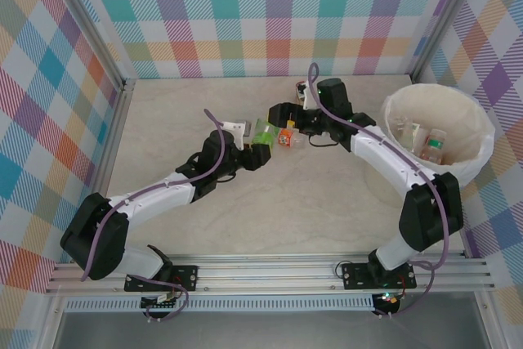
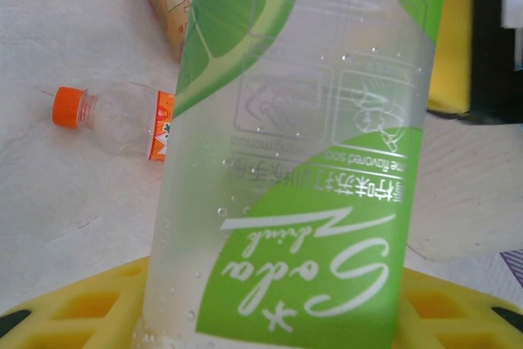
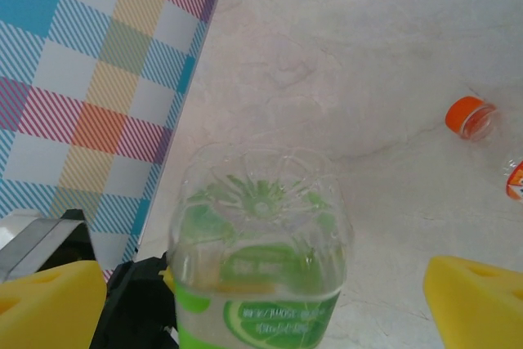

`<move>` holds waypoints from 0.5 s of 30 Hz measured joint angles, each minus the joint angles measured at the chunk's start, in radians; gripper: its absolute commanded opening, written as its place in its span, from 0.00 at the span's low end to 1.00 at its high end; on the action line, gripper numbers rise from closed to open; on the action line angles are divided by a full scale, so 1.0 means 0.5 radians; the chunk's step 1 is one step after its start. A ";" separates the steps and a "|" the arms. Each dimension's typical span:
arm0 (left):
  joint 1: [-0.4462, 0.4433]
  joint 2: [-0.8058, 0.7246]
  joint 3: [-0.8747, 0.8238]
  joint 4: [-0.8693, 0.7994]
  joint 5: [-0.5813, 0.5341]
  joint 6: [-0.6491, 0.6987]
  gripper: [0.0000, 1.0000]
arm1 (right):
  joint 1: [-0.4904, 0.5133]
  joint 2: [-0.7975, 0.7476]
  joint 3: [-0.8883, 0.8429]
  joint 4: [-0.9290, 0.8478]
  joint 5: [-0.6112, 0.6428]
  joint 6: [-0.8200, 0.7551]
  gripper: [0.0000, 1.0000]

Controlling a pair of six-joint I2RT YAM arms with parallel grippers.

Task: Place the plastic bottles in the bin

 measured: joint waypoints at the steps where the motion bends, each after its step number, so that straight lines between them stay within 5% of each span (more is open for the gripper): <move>1: -0.002 0.000 0.000 -0.001 0.001 0.000 0.47 | 0.013 0.030 0.005 0.008 -0.001 0.005 1.00; 12: -0.014 0.000 0.002 0.005 -0.003 0.000 0.50 | 0.073 0.180 0.052 0.149 0.000 0.166 0.58; 15: -0.014 0.001 0.011 -0.001 -0.010 0.006 0.72 | 0.073 0.179 0.052 0.163 0.007 0.169 0.54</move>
